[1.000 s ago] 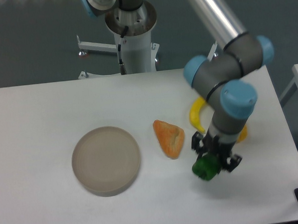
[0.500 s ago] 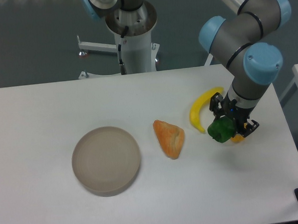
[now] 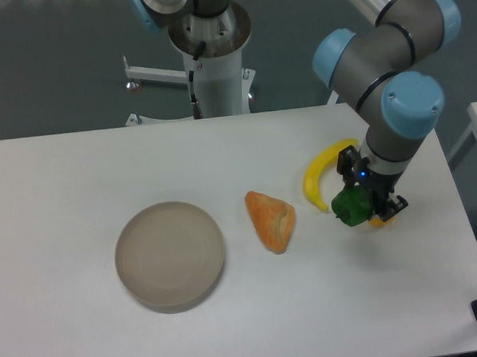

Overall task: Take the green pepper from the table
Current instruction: 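Lift the green pepper up toward the banana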

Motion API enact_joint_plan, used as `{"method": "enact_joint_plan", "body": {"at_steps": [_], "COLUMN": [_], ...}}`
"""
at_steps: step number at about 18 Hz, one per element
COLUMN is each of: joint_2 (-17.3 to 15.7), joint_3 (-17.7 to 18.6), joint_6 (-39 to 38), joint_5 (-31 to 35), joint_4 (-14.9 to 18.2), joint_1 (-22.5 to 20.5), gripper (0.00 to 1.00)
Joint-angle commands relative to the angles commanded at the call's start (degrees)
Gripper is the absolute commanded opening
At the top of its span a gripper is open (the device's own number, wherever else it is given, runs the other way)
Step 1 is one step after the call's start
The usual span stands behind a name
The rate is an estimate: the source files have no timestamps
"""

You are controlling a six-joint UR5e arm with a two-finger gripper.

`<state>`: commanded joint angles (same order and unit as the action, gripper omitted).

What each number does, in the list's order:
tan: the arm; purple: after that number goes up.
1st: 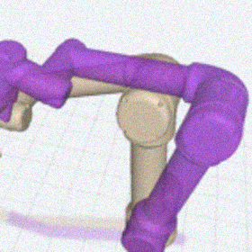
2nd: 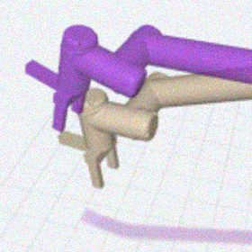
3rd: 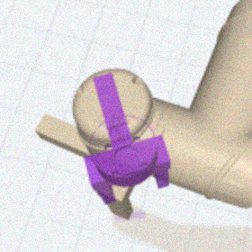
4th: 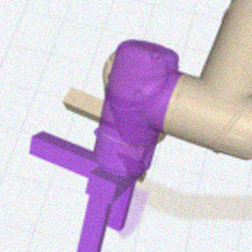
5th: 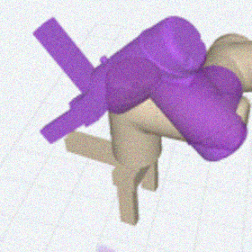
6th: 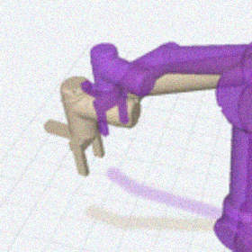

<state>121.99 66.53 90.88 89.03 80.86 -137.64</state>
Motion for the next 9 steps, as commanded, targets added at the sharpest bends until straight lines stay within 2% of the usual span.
{"method": "enact_joint_plan", "body": {"at_steps": [9], "joint_2": [-0.62], "joint_3": [0.26], "joint_6": [0.26], "joint_5": [0.44], "joint_4": [0.26], "joint_1": [-0.09], "gripper": [0.29]}}
